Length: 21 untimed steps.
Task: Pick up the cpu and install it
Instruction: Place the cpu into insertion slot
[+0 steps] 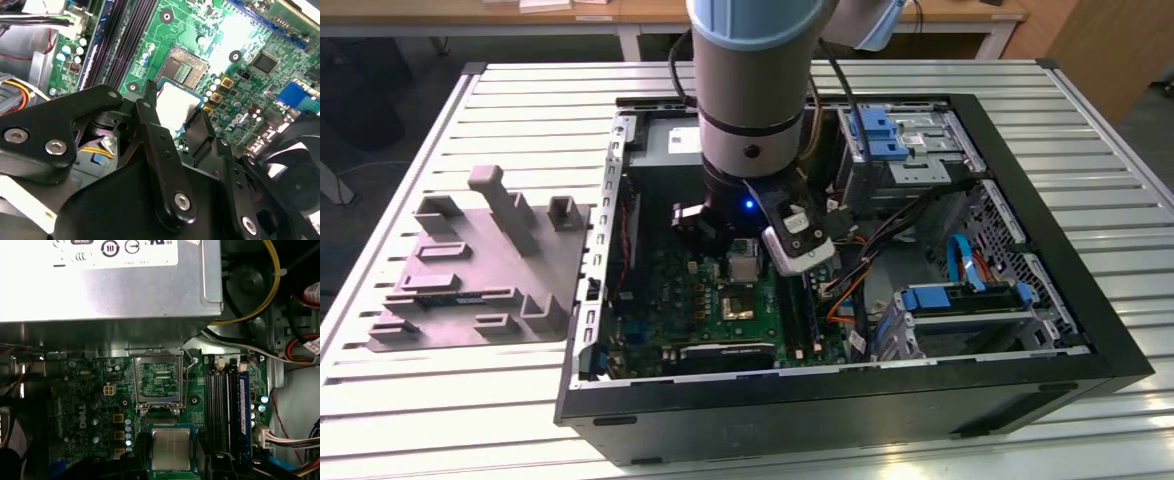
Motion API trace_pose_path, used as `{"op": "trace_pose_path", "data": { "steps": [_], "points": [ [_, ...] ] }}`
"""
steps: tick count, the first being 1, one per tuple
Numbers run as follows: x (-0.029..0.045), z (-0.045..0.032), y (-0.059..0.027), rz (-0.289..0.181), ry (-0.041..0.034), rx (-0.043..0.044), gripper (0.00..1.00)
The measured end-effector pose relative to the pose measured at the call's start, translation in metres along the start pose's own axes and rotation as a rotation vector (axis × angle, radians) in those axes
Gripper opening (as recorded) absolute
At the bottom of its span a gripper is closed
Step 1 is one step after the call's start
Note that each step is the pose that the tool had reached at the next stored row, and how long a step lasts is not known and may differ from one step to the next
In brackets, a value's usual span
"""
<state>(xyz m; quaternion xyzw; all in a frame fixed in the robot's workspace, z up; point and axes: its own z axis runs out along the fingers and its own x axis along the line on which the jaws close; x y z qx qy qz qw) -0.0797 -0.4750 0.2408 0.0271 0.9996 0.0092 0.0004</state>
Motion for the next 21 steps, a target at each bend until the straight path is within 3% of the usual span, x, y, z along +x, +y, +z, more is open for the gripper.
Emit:
{"op": "trace_pose_path", "data": {
  "steps": [6,15,21],
  "points": [
    [0.0001,0.0109,-0.0009,-0.041,0.0039,0.0002,0.47],
    [0.0010,0.0269,-0.0044,-0.045,0.0108,0.0004,0.47],
    [0.0029,0.0366,-0.0058,-0.047,0.0115,0.0004,0.47]
  ]
}}
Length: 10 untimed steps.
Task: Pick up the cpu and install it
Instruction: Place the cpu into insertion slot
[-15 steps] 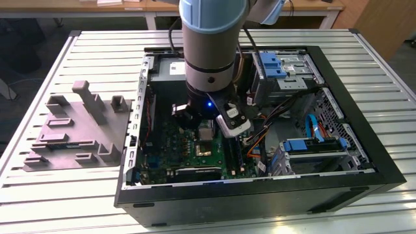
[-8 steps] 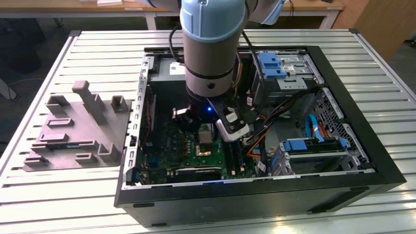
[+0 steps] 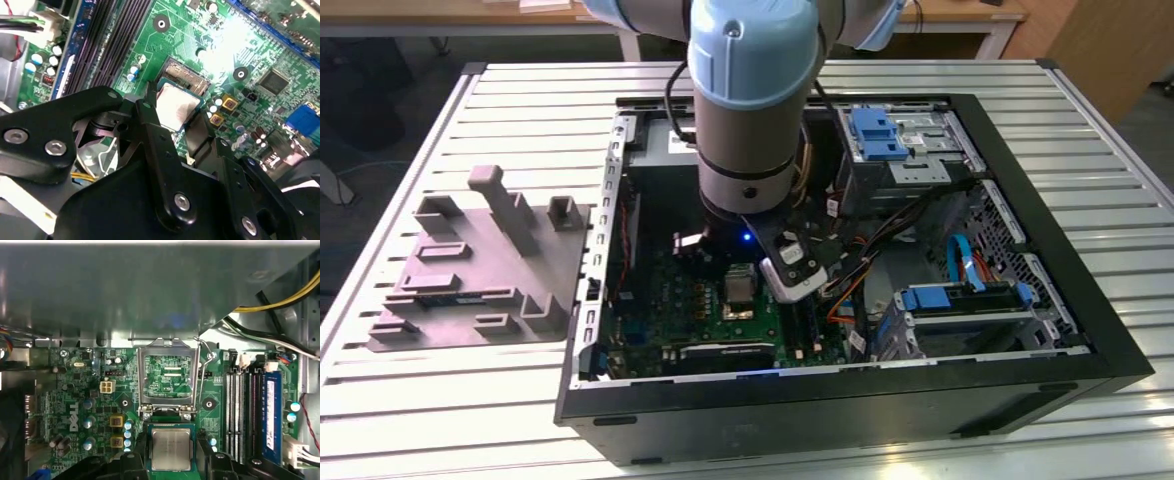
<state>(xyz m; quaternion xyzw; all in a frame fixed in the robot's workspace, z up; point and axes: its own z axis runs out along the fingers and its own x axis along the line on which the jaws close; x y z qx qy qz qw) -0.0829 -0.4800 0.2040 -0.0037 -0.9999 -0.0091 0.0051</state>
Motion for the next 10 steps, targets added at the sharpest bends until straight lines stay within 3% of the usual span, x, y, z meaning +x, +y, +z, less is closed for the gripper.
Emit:
{"op": "trace_pose_path", "data": {
  "steps": [10],
  "points": [
    [0.0027,0.0096,-0.0003,-0.003,0.0001,0.0042,0.47]
  ]
}}
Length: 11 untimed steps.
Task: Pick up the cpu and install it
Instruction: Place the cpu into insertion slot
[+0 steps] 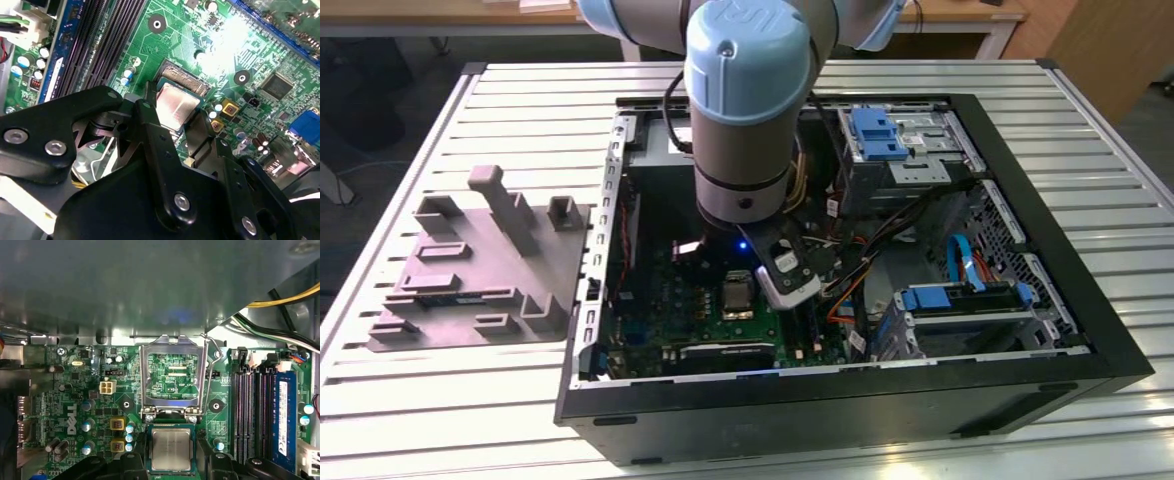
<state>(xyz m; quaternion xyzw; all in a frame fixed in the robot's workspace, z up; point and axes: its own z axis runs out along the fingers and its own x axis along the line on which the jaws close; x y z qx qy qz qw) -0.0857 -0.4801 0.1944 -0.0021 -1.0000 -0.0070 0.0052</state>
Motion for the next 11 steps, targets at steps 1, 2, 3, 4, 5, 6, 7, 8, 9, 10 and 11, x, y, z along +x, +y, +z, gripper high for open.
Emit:
{"op": "trace_pose_path", "data": {
  "steps": [1,2,3,4,5,6,7,8,9,10,11],
  "points": [
    [0.0000,0.0004,0.0000,0.000,-0.0001,-0.0003,0.47],
    [0.0000,0.0009,0.0000,0.000,-0.0001,-0.0003,0.47],
    [0.0000,0.0013,-0.0001,0.000,0.0000,-0.0002,0.47],
    [0.0001,0.0017,-0.0002,0.000,0.0000,-0.0002,0.47],
    [0.0001,0.0021,-0.0004,0.000,-0.0001,-0.0002,0.47],
    [0.0001,0.0025,-0.0005,0.000,-0.0001,-0.0003,0.47],
    [0.0001,0.0028,-0.0006,0.000,-0.0001,-0.0002,0.47],
    [0.0000,0.0030,-0.0007,0.000,-0.0001,-0.0002,0.47],
    [0.0000,0.0032,-0.0010,0.000,0.0000,-0.0002,0.47],
    [0.0000,0.0034,-0.0013,0.000,0.0000,-0.0002,0.47],
    [0.0000,0.0036,-0.0016,0.000,-0.0001,-0.0003,0.47]
  ]
}}
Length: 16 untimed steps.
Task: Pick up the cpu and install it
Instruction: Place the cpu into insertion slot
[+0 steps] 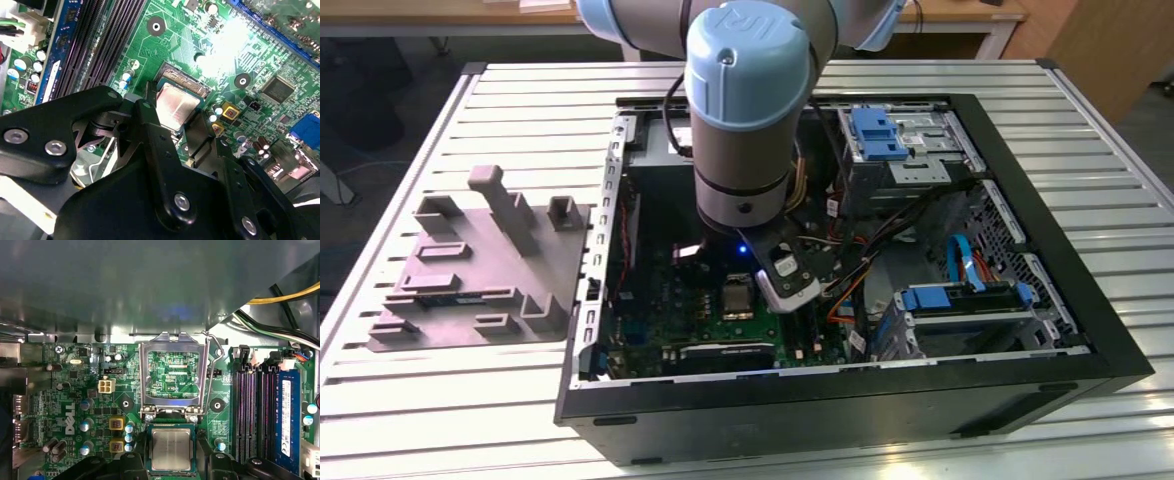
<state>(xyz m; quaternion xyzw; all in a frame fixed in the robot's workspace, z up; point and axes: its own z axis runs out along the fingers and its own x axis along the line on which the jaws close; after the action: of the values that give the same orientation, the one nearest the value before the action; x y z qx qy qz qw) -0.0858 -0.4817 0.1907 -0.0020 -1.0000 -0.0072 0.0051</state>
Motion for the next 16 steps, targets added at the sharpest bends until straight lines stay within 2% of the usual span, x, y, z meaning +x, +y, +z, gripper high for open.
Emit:
{"op": "trace_pose_path", "data": {
  "steps": [16],
  "points": [
    [0.0002,0.0043,-0.0031,0.000,0.0000,0.0000,0.47]
  ]
}}
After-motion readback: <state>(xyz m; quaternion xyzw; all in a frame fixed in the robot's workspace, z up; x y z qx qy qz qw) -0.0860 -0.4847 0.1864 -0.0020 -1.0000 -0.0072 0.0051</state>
